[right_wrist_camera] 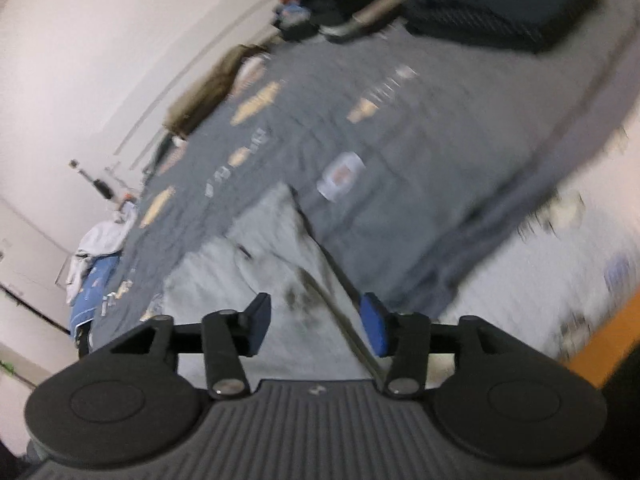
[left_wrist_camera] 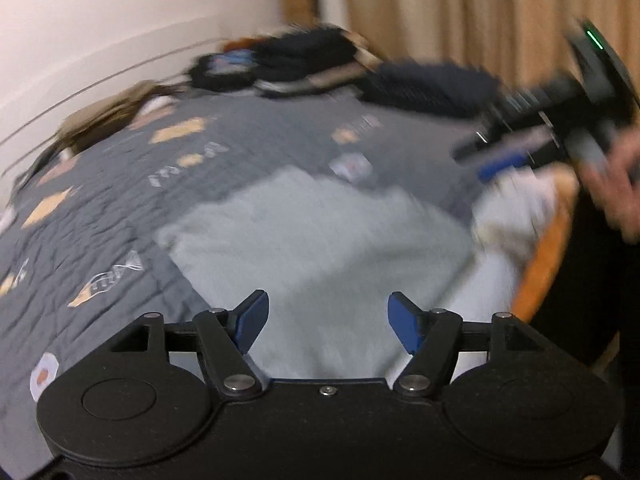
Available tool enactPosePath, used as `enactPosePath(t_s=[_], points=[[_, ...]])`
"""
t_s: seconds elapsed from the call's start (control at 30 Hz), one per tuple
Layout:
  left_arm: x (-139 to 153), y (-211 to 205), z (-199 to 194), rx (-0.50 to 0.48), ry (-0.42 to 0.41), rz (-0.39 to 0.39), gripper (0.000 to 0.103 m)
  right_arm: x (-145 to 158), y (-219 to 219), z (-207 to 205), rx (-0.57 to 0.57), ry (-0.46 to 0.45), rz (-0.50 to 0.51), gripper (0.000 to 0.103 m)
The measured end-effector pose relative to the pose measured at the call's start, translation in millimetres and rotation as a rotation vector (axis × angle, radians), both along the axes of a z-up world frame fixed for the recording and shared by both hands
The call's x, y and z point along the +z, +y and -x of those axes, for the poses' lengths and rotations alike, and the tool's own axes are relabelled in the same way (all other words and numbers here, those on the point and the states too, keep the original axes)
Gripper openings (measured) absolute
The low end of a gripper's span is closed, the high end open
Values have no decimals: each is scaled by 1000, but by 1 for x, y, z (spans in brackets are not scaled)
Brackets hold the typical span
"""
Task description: Fold clothes
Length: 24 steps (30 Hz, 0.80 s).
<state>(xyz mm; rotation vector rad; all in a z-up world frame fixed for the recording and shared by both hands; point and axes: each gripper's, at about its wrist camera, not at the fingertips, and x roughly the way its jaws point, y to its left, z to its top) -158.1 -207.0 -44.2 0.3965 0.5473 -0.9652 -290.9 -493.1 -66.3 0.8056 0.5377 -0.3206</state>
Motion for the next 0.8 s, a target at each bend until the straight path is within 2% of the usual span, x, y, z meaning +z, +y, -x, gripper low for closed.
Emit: enactPosePath(t_s=[0.07,0.17,0.33,0.43,0.53,0.67,0.8], points=[[9,-3,-20,45,102,79,70,10,-3,-18,42,-16,46,60],[13,-9,-47,107,191,154,71,23,-7,-50,114,-36,91,65],[8,-14,-77,220,249,176,74,34,-5,-98,224,-8,194,67],[2,-10,-87,256,332,159,79,32,-2,-117,279,38,218,68],[7,-14,-91,278,321,123,79,25,0,-125,307,88,220,68],[15,-13,-93,289,328,157,79,17,0,-130,335,118,222,68],[21,-14,-88,310,307,155,79,17,-2,-136,354,120,219,68]])
